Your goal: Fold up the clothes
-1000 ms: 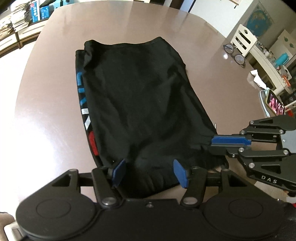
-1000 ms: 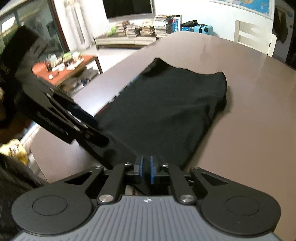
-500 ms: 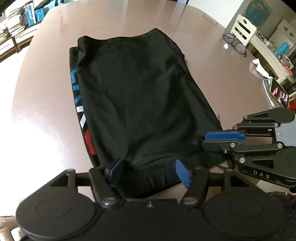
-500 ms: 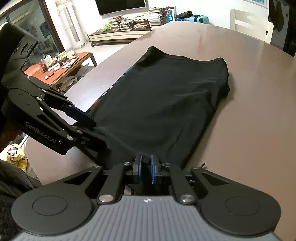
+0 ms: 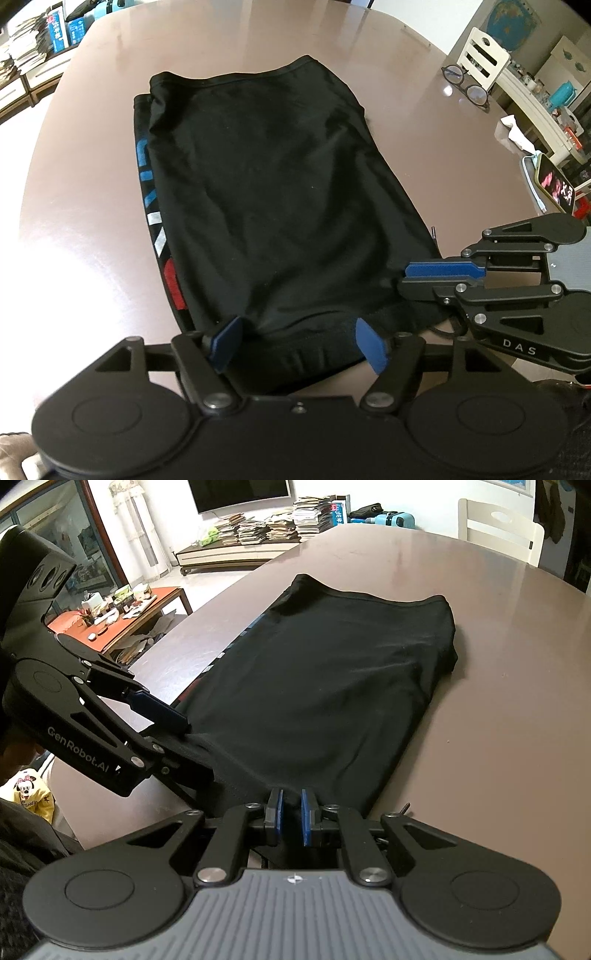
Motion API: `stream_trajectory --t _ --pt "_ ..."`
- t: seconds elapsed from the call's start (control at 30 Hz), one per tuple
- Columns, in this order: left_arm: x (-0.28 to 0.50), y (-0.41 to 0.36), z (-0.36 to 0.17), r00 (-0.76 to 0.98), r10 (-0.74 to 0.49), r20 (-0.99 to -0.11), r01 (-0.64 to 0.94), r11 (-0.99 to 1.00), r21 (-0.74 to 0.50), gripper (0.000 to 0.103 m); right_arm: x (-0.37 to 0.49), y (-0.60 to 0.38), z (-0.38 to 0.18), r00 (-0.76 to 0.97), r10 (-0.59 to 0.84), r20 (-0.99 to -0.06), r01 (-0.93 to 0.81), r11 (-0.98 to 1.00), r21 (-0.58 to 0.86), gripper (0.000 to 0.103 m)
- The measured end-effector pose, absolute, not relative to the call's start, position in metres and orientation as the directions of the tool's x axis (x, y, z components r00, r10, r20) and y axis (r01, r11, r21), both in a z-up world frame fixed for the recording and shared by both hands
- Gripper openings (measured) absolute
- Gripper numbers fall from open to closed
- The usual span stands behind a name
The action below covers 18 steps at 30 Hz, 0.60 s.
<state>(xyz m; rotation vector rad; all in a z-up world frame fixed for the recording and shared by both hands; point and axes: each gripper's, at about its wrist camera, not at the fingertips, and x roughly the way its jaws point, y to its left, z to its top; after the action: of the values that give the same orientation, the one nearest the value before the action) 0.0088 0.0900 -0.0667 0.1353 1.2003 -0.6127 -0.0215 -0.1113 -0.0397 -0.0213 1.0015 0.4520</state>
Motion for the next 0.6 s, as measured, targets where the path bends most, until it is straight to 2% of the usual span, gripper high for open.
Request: stream_trajectory --t 0.6 --pt "0.0049 0.0854 -0.0666 0.233 -0.369 -0.9 0.515 0.832 -0.207 0.07 -0.023 -0.1106 -0.0388 0.461 0.352 -0.814 -0.374 0.909 0.181 0.01"
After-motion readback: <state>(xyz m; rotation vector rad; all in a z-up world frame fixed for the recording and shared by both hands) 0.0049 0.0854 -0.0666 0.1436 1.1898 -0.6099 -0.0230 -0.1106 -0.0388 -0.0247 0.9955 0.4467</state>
